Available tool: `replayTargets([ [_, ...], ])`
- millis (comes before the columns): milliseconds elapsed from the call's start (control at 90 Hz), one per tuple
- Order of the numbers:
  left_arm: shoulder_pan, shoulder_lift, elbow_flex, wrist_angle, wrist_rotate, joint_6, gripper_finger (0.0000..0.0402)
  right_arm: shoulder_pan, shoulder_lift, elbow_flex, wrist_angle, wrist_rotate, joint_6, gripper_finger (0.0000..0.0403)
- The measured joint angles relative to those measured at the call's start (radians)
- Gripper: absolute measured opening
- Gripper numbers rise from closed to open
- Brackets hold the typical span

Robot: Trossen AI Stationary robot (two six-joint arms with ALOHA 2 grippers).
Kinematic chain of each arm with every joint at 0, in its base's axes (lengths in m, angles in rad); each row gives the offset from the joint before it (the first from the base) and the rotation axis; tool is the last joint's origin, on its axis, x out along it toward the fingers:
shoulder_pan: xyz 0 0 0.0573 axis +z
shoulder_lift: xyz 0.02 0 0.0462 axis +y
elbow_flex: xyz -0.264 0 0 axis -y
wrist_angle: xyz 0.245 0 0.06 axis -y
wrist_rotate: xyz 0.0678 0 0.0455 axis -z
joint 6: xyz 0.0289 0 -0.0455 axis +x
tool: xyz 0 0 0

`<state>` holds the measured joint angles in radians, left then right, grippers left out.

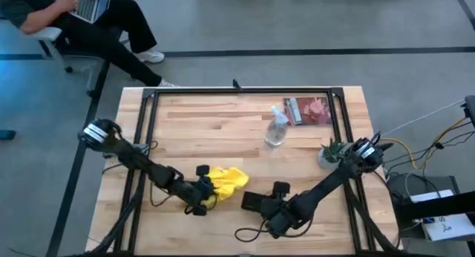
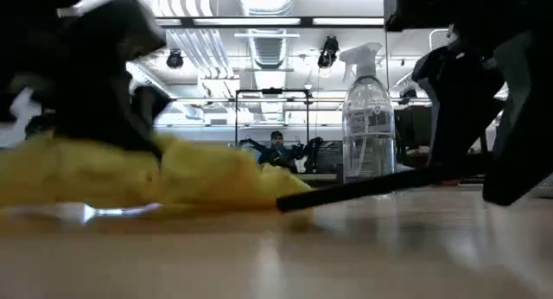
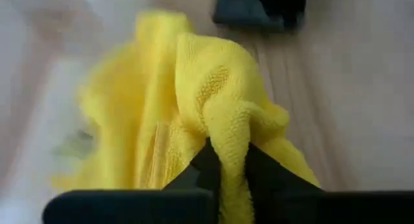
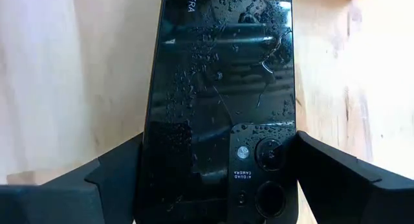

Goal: Apply microfiber cloth
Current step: Wipe the black cellphone with the yellow microfiber cloth

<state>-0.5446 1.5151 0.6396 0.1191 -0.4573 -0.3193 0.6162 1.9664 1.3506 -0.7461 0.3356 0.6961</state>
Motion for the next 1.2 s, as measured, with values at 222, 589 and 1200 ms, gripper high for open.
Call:
replayTargets([
  [222,-0.01,-0.098,-0.002,0.197,-0.029,0.178,0.0007,-0.057,0.003,0.0,0.111,0.006,-0.114,0.0315],
  [589,0.064,0.196,0.074,0.415,0.05,0.184,0.0006,-0.148,0.003,0.0,0.219,0.006,-0.238,0.0315],
  [1200,0.156,0.413,0.389,0.224,0.164,0.336,0.0006,-0.165,0.025,-0.006,0.291,-0.031,-0.305,0.0314],
])
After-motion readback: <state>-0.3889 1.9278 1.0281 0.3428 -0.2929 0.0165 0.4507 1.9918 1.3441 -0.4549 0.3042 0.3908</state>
